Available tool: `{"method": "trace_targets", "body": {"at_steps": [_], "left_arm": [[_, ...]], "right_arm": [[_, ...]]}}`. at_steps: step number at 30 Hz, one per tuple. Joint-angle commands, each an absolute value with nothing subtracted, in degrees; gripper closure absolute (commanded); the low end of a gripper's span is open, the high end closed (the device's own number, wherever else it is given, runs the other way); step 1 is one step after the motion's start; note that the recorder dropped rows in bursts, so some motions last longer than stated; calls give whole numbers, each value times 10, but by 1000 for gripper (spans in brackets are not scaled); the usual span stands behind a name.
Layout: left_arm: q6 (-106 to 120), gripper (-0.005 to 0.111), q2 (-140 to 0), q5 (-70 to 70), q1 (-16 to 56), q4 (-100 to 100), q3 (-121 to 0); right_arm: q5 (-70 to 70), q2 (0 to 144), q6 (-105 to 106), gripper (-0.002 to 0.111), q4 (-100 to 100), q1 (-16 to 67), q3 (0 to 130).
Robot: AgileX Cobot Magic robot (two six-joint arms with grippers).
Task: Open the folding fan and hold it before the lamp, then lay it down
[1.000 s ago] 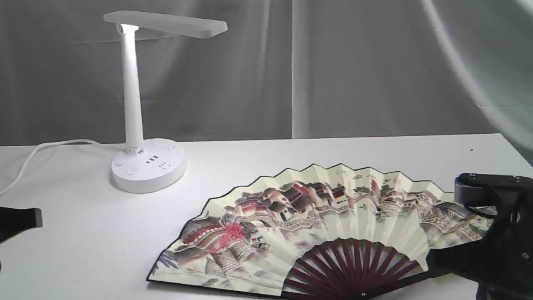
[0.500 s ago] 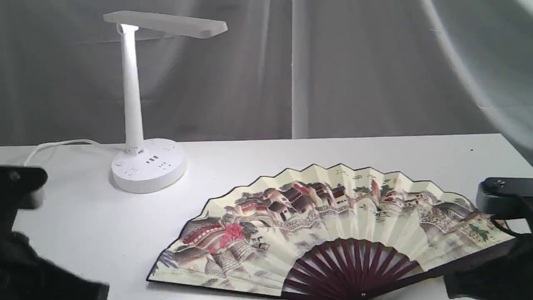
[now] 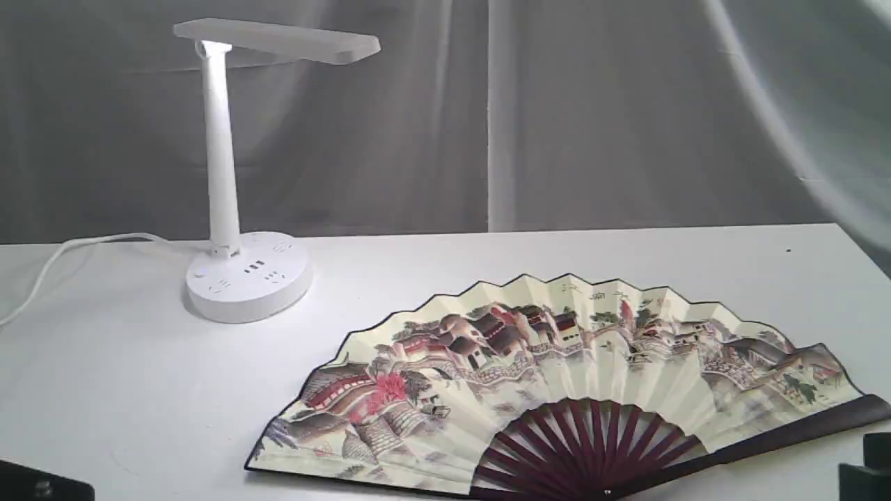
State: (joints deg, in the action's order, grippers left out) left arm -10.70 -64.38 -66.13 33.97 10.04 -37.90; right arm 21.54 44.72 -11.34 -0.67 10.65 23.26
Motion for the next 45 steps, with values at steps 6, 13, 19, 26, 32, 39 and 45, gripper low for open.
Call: {"method": "trace_targets", "body": {"at_steps": [6, 13, 19, 26, 32, 39, 45], "left_arm": [[-43, 107, -643, -613, 343, 196, -417], [-95, 107, -643, -550, 343, 99, -417], [-107, 107, -636, -489, 343, 62, -416], [-168, 107, -554, -279, 343, 72, -372], [-186, 107, -446, -350, 343, 64, -308], [-354, 107, -293, -361, 343, -77, -228], [-389, 107, -204, -306, 343, -105, -200]], "right_arm": [[117, 253, -109, 108, -11, 109, 126], [-64, 104, -107, 108, -24, 109, 0], [12, 33, -107, 108, -25, 109, 0], [12, 20, -107, 108, -25, 109, 0], [12, 20, -107, 108, -25, 109, 0], [12, 20, -107, 108, -25, 109, 0], [12, 20, -109, 108, -25, 109, 0]]}}
